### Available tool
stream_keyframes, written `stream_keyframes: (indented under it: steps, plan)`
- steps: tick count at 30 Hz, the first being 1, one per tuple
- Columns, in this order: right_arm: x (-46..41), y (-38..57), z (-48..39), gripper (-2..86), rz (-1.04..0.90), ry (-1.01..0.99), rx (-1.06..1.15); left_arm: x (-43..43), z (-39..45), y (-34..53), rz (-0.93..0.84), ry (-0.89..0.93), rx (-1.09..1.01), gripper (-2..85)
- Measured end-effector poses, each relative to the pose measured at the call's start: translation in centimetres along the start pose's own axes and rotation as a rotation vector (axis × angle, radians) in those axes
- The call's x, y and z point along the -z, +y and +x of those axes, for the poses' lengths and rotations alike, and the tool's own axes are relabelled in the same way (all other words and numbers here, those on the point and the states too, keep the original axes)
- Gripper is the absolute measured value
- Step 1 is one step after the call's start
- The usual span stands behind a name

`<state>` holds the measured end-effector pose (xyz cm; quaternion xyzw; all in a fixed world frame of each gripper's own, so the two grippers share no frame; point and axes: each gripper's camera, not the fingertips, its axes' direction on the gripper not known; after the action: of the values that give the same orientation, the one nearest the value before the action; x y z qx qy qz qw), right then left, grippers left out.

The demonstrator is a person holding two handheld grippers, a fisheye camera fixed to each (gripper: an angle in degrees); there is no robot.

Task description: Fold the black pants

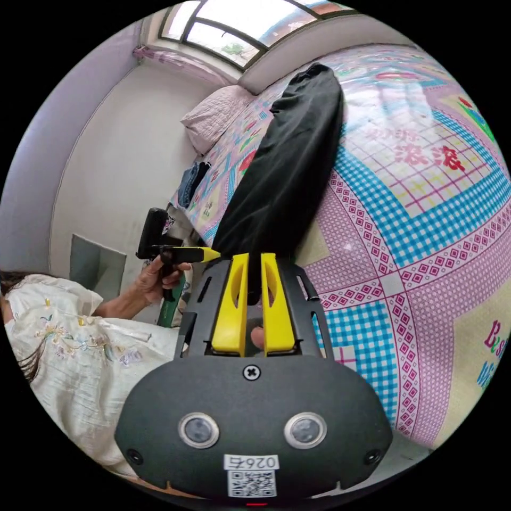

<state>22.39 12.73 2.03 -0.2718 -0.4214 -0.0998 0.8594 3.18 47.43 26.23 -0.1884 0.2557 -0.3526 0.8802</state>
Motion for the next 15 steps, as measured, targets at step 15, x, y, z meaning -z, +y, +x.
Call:
stream_keyframes:
  steps: [15]
  plan:
    - [1.9,-1.7,-0.4,3.4,0.102,-0.052,0.006,2.5,-0.4,-4.1,0.173,-0.040,0.019,4.0]
